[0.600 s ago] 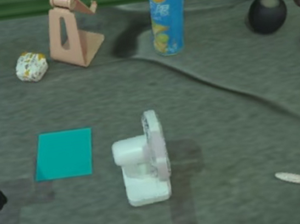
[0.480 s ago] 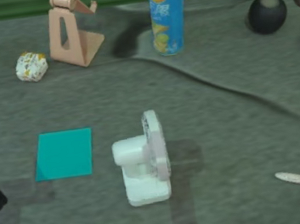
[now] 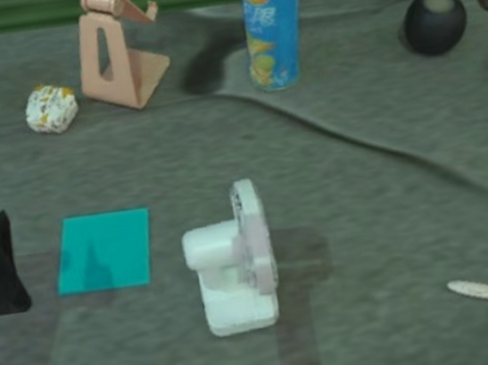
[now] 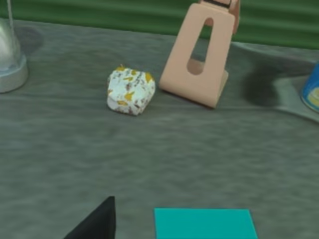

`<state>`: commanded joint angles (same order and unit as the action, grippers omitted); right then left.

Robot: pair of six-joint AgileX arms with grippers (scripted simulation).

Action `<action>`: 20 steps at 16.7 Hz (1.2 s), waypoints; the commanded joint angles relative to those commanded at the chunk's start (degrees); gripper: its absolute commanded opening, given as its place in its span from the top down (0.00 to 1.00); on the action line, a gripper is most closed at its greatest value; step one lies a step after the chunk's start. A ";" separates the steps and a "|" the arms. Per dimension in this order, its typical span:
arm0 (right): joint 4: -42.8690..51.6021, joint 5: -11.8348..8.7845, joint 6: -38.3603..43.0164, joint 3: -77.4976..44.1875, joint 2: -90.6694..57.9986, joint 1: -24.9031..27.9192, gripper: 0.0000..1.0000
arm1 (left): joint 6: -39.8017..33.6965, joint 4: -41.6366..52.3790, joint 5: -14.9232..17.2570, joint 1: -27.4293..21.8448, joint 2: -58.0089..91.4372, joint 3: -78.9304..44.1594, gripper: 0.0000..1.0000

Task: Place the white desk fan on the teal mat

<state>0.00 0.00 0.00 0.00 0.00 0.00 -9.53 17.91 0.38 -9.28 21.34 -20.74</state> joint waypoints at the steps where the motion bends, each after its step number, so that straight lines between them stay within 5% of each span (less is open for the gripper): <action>1: 0.00 0.00 0.00 0.00 0.00 0.00 0.00 | -2.11 3.75 -0.02 -1.88 5.05 -4.89 0.00; 13: 0.00 0.00 0.00 0.00 0.00 0.00 0.00 | -29.93 51.25 -0.21 -26.17 73.62 -71.43 0.00; 20: 0.00 0.00 0.00 0.00 0.00 0.00 0.00 | -38.78 66.84 -0.22 -33.72 94.86 -91.28 0.00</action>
<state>0.00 0.00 0.00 0.00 0.00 0.00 -48.31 84.76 0.16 -43.00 116.20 -112.02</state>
